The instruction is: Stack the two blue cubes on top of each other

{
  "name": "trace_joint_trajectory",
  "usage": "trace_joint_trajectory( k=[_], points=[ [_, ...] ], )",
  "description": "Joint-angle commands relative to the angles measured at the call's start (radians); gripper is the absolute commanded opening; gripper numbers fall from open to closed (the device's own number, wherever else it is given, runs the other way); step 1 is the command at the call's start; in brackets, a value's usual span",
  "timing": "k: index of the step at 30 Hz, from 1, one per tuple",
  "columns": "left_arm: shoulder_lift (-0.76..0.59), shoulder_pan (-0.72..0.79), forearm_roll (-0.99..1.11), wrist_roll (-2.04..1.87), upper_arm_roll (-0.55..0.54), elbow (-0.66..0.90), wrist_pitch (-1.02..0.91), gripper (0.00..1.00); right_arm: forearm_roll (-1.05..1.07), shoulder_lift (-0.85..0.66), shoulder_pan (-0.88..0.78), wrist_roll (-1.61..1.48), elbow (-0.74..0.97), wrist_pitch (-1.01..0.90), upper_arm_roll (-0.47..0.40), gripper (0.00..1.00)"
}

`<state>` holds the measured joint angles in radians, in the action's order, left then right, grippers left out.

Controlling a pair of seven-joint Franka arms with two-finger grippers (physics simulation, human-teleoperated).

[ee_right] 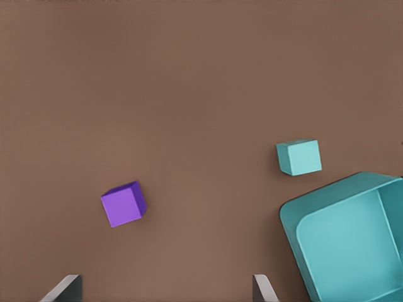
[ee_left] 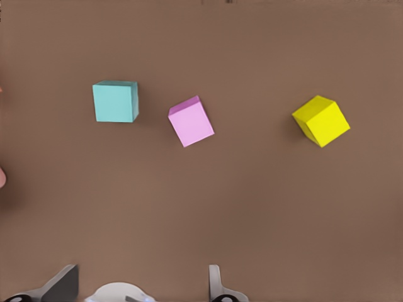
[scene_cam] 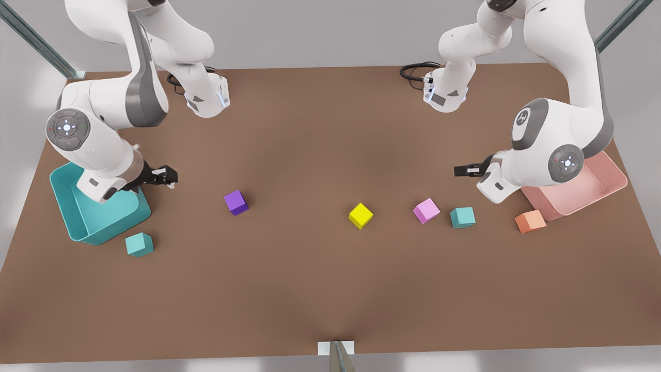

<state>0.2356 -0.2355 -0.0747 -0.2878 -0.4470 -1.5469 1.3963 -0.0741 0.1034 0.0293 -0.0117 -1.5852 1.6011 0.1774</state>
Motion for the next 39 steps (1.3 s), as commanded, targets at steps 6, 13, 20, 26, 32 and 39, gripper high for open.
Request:
trace_joint_trajectory(
  k=[6,13,20,26,32,39],
  points=[
    [0.005,-0.002,0.001,-0.087,-0.001,-0.001,0.006,1.00,-0.131,0.165,0.003,-0.122,0.002,0.100,0.001,1.00],
    [0.007,-0.004,0.003,-0.087,-0.001,-0.001,0.006,1.00,-0.191,0.610,0.126,-0.218,0.208,0.306,-0.021,1.00],
    [0.007,-0.005,0.003,-0.087,-0.001,-0.001,0.001,1.00,-0.181,0.727,0.173,-0.613,0.327,0.376,-0.053,1.00],
    [0.007,-0.010,0.003,-0.085,-0.001,-0.001,0.001,1.00,-0.181,0.727,0.219,-0.665,0.317,0.376,-0.053,1.00],
    [0.021,-0.019,0.003,-0.085,-0.001,-0.001,0.001,1.00,-0.179,0.722,0.230,-0.656,0.278,0.359,-0.059,1.00],
    [0.025,-0.019,0.004,-0.087,-0.001,-0.001,0.001,1.00,-0.171,0.697,0.244,-0.642,0.232,0.345,-0.059,1.00]
  ],
)
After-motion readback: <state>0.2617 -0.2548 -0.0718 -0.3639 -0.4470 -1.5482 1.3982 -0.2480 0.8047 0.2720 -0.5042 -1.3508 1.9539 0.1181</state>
